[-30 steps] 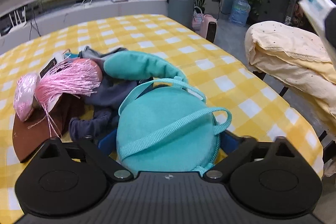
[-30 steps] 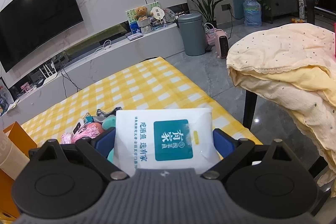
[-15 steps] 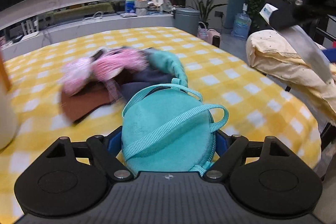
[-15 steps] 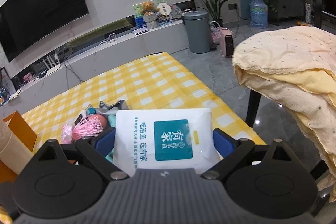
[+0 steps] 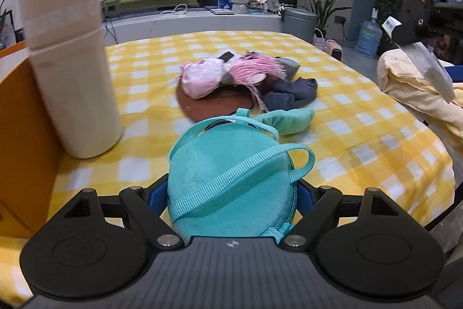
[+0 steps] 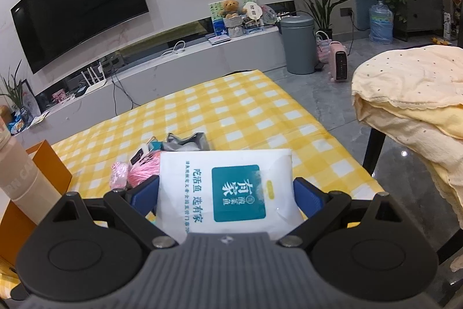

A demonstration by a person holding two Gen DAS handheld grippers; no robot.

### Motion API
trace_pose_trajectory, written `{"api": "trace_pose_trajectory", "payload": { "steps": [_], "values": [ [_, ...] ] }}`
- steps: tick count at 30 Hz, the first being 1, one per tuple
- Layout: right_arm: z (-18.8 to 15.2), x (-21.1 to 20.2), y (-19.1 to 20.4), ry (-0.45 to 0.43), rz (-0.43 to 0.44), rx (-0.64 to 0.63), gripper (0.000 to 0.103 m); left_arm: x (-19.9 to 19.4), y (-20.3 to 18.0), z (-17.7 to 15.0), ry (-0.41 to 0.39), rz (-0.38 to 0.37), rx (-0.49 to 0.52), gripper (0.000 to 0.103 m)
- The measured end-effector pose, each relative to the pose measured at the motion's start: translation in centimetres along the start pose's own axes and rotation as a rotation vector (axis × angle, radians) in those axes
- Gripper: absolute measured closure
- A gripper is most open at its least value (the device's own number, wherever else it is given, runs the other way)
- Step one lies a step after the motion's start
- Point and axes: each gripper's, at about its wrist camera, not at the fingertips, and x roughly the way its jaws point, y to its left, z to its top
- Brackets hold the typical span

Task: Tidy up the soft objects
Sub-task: 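Lift the teal round bag with the left gripper while the right gripper holds the packet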

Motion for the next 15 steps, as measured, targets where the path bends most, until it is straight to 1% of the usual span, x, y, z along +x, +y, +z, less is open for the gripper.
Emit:
{"api": "trace_pose_trajectory", "payload": {
  "steps": [11,15],
  "values": [
    [-0.4,0.5,2.1,0.024,0.069,-0.047,0.009,-3.1,2.0,0.0,-0.005,0.045,-0.027,0.007],
    [-0.6,0.7,2.9,0.04,0.1,-0.046,0.009,-4.4,2.3,0.2,-0.011,0.044,-0.028,0.007]
  ]
}}
